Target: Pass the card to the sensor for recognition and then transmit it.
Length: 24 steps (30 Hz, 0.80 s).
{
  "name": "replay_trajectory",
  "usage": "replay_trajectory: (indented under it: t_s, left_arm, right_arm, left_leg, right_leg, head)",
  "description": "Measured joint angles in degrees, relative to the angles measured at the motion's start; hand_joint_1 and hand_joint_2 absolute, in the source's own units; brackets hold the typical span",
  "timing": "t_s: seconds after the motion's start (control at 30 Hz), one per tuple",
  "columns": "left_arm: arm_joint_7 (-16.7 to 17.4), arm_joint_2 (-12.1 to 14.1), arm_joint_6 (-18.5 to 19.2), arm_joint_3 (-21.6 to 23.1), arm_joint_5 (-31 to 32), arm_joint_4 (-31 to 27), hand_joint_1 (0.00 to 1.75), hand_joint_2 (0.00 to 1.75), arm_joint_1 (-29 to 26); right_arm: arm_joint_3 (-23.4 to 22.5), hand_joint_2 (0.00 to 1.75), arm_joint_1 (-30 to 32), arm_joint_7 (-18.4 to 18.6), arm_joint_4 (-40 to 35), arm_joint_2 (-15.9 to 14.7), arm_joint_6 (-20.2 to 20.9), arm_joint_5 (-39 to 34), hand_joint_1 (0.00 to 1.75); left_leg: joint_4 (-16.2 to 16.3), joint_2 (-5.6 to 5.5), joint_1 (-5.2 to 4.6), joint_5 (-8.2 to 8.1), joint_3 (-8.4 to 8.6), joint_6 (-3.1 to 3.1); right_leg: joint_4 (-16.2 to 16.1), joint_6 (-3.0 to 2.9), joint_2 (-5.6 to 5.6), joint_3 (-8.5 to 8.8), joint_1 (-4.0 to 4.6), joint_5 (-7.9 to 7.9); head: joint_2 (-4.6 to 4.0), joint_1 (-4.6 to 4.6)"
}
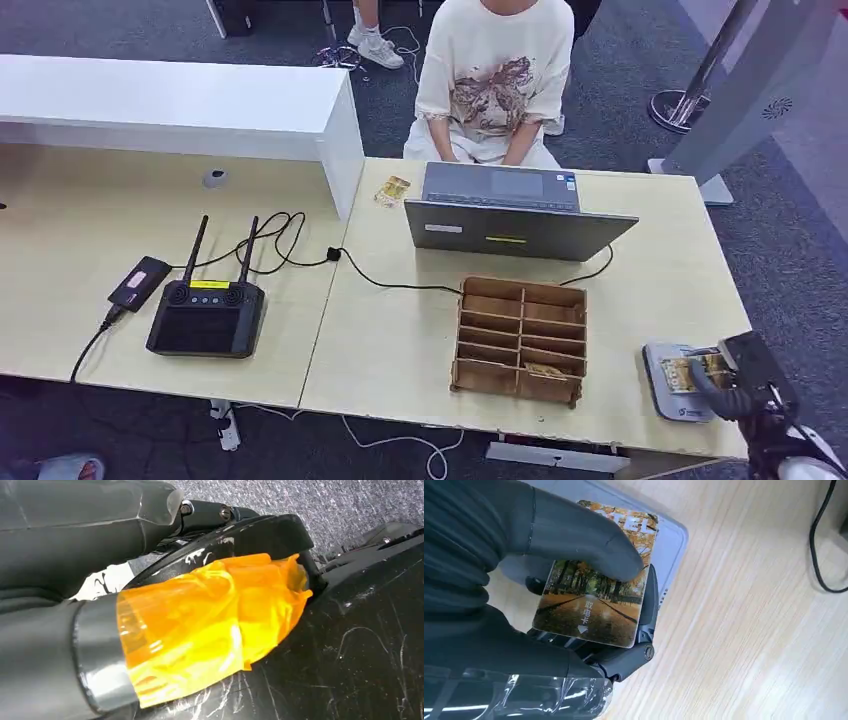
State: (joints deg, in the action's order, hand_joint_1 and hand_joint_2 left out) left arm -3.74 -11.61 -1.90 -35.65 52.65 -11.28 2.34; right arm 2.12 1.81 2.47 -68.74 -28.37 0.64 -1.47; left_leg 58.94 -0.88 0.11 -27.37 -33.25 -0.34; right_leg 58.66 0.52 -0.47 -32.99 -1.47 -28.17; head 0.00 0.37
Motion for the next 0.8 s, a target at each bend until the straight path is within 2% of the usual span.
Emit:
replay_trajectory:
  t_s: [0.33, 0.53, 0.8]
  left_arm:
    - [1.1, 0.0, -0.1, 0.0, 0.9, 0.0, 0.00, 0.00, 0.3]
    - [0.5, 0.0, -0.3, 0.0, 1.3, 0.0, 0.00, 0.00, 0.2]
    - [2.1, -0.1, -0.2, 0.0, 1.3, 0.0, 0.00, 0.00, 0.4]
  right_arm:
    - [-0.1, 1.75, -1.4, 1.7, 1.6, 1.6, -3.7, 5.2, 1.75]
    - [0.2, 1.75, -2.4, 3.1, 2.4, 1.9, -9.4, 14.5, 1.75]
    - [0.2, 1.75, -2.3, 3.1, 2.9, 1.9, -11.9, 21.0, 1.75]
  left_leg:
    - [0.0, 0.01, 0.00, 0.00, 0.01, 0.00]
    - [0.0, 0.00, 0.00, 0.01, 0.01, -0.02]
    - [0.0, 0.01, 0.00, 0.01, 0.02, -0.02]
  right_leg:
    - [0.0, 0.00, 0.00, 0.01, 0.00, 0.00]
    - [0.0, 0.00, 0.00, 0.00, 0.00, 0.00]
    - [0.0, 0.00, 0.00, 0.02, 0.00, 0.00]
  head:
    - [0.00, 0.00]
    - [0.00, 0.00]
    - [0.00, 0.00]
